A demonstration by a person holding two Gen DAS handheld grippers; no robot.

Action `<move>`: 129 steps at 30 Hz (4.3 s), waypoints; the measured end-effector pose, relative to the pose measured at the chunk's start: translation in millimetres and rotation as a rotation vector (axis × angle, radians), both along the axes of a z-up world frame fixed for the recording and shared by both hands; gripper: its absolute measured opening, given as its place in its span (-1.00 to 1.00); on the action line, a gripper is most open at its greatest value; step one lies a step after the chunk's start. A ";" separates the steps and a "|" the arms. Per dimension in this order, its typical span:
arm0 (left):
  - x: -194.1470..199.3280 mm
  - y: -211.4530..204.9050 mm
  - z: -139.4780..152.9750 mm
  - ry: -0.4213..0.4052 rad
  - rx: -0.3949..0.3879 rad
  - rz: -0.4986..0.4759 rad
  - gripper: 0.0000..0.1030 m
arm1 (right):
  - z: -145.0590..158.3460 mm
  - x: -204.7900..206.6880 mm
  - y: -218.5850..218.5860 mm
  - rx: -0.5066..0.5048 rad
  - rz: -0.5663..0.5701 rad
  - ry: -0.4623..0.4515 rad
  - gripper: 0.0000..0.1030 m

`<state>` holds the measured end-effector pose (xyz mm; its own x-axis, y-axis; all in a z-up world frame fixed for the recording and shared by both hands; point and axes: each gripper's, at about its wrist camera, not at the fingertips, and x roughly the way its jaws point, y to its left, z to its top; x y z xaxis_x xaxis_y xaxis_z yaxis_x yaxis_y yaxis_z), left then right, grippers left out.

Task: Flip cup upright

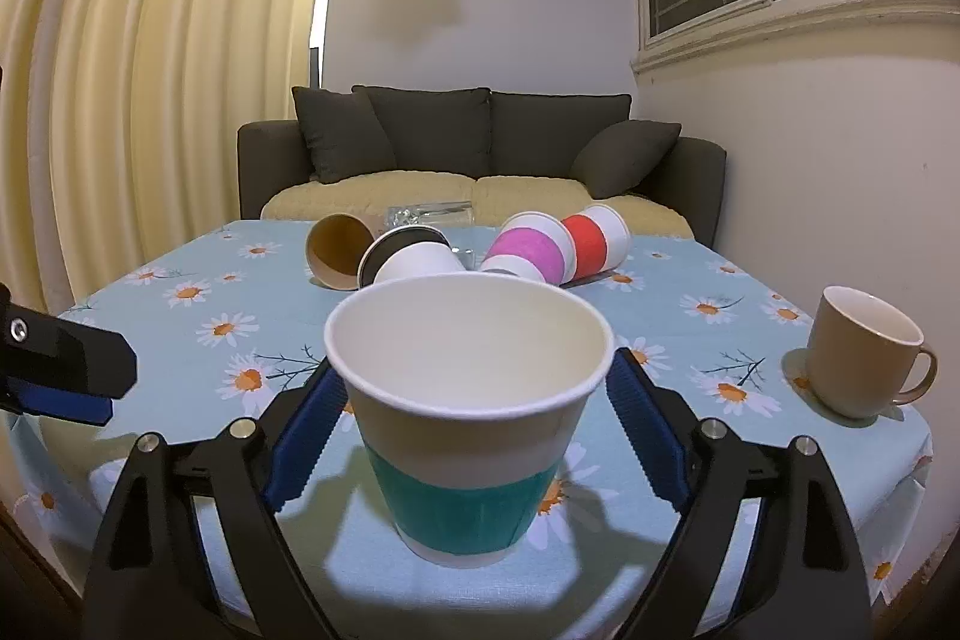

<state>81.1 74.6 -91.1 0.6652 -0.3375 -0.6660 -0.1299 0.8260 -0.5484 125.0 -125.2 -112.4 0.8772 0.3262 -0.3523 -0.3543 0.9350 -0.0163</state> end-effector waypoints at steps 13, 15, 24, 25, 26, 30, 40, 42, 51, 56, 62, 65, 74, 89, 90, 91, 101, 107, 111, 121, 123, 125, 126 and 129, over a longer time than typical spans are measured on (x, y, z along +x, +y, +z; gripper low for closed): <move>-3.8 -3.1 4.9 -0.017 0.035 0.000 0.55 | 35.7 -25.4 -22.3 0.027 0.023 0.028 0.90; -5.1 -3.1 6.5 -0.024 0.027 -0.005 0.55 | 42.0 -30.0 -26.6 0.011 0.028 0.045 0.91; -16.0 -6.5 19.1 -0.074 0.048 -0.006 0.55 | 82.4 -43.2 -60.9 0.051 0.070 0.109 0.90; -16.9 -8.5 20.9 -0.079 0.061 -0.010 0.55 | 89.5 -43.1 -65.3 0.058 0.075 0.113 0.90; -17.5 -10.3 21.9 -0.082 0.070 -0.012 0.55 | 96.1 -42.0 -69.6 0.064 0.088 0.120 0.90; -21.2 -18.7 28.4 -0.105 0.121 -0.025 0.55 | 116.8 -37.7 -83.4 0.057 0.126 0.137 0.90; -28.4 -38.2 42.7 -0.165 0.235 -0.057 0.55 | 142.4 -23.6 -118.8 0.004 0.302 0.072 0.90; -30.4 -39.7 45.3 -0.178 0.249 -0.057 0.55 | 136.2 -17.8 -122.9 -0.005 0.313 0.077 0.90; -38.8 -41.4 57.1 -0.216 0.309 -0.059 0.55 | 113.4 3.2 -140.4 0.050 0.350 0.175 0.90; -42.0 -41.1 58.5 -0.220 0.335 -0.063 0.55 | 110.5 -0.6 -135.1 0.044 0.359 0.168 0.90; -43.8 -46.9 58.2 -0.236 0.371 -0.076 0.55 | 107.1 -2.9 -127.8 0.019 0.382 0.167 0.90; -41.6 -50.1 58.7 -0.245 0.384 -0.079 0.55 | 104.2 -1.8 -123.1 -0.007 0.382 0.168 0.90; -37.6 -53.7 56.3 -0.243 0.386 -0.109 0.55 | 100.4 2.2 -117.7 -0.014 0.387 0.193 0.90; -36.8 -56.8 57.1 -0.244 0.402 -0.101 0.55 | 97.6 2.7 -112.7 -0.034 0.394 0.196 0.90; -37.0 -56.9 57.1 -0.242 0.406 -0.100 0.55 | 97.4 3.0 -112.9 -0.032 0.393 0.197 0.90; -37.2 -56.4 57.0 -0.242 0.404 -0.098 0.55 | 97.5 3.3 -113.0 -0.030 0.393 0.199 0.91; -37.4 -56.8 56.5 -0.241 0.404 -0.100 0.55 | 96.1 3.0 -108.8 -0.043 0.399 0.201 0.91; -38.4 -55.5 56.3 -0.239 0.400 -0.092 0.55 | 94.9 3.3 -108.3 -0.045 0.398 0.206 0.91; -38.0 -55.6 56.6 -0.241 0.396 -0.092 0.55 | 94.1 2.8 -107.5 -0.048 0.400 0.206 0.90; -38.5 -56.4 58.1 -0.247 0.394 -0.094 0.55 | 93.8 3.6 -106.9 -0.049 0.398 0.207 0.91; -38.9 -56.5 58.2 -0.246 0.396 -0.094 0.55 | 94.2 2.9 -106.6 -0.050 0.397 0.203 0.91; -39.1 -56.4 58.8 -0.247 0.395 -0.093 0.55 | 93.5 2.9 -107.0 -0.049 0.401 0.204 0.90; -39.0 -56.4 58.7 -0.247 0.395 -0.094 0.55 | 92.5 3.1 -106.5 -0.051 0.401 0.205 0.91; -39.0 -56.6 58.6 -0.246 0.397 -0.095 0.55 | 90.9 3.3 -105.3 -0.058 0.404 0.208 0.91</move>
